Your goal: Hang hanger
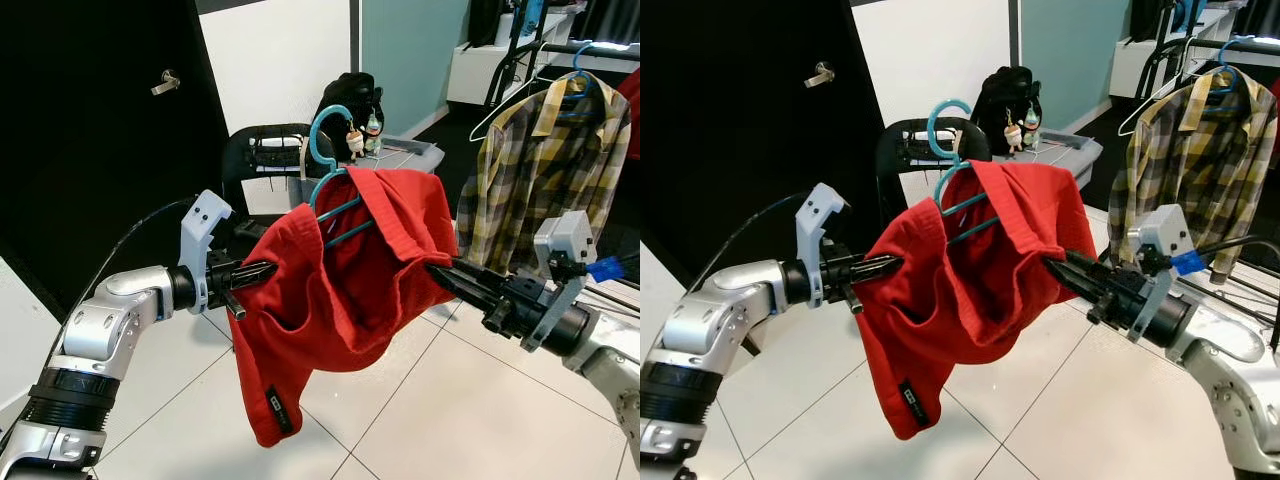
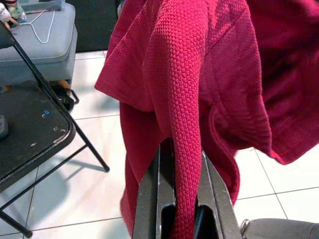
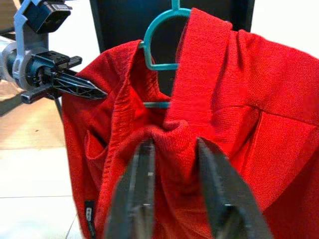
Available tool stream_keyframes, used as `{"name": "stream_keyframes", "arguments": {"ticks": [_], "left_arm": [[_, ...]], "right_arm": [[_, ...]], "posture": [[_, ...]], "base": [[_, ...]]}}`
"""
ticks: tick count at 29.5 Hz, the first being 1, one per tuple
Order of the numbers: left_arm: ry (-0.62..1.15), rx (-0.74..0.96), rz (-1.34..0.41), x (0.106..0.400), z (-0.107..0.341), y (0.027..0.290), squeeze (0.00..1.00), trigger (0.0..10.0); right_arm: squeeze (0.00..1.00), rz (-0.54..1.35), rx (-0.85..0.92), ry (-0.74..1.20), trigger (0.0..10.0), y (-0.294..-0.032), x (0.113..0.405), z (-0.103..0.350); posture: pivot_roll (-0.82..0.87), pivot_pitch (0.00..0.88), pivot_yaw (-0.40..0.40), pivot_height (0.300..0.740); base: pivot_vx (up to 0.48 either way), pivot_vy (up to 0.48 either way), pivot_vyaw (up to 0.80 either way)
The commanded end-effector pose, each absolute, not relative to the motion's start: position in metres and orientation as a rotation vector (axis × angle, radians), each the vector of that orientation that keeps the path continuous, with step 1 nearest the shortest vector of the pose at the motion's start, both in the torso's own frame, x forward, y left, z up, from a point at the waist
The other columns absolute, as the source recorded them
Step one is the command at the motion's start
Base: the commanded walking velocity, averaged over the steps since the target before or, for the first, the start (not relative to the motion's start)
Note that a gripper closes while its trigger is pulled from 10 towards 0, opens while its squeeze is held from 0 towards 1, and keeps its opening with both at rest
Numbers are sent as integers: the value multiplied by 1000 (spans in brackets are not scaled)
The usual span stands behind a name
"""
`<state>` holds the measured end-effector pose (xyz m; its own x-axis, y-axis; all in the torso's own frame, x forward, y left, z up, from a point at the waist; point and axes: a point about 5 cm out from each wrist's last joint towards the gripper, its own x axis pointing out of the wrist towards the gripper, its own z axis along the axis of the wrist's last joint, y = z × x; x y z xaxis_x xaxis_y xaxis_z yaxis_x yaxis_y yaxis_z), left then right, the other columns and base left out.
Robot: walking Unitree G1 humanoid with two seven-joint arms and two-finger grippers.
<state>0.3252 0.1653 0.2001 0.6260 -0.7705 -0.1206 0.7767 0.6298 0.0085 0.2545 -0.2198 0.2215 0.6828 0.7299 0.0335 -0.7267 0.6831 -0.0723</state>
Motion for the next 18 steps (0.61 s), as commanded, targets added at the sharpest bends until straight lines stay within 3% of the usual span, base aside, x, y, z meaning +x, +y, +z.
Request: {"name": "stream_keyframes", "arguments": {"ticks": [1, 12, 14, 17, 18], "left_arm": [[70, 86, -881, 323, 207, 172, 0, 10000], [19, 32, -770, 331, 204, 170, 0, 10000], [-10, -22, -642, 334, 190, 170, 0, 10000], [-21, -44, -598, 334, 185, 171, 0, 10000], [-12, -71, -535, 333, 172, 173, 0, 10000]], "right_arm": [[1000, 845, -55, -61, 10000, -217, 251, 223], [1000, 809, -88, 10, 10000, -227, 245, 209], [0, 513, 37, -15, 10000, -255, 265, 193], [0, 395, 105, -4, 10000, -266, 272, 184], [0, 244, 177, 34, 10000, -280, 277, 162]], "posture": [[-94, 0, 74, 740], [-112, 0, 78, 740], [-123, 0, 79, 740], [-123, 0, 77, 740], [-118, 0, 72, 740]], "base": [[0, 0, 0], [0, 0, 0], [0, 0, 0], [0, 0, 0], [0, 0, 0]]}}
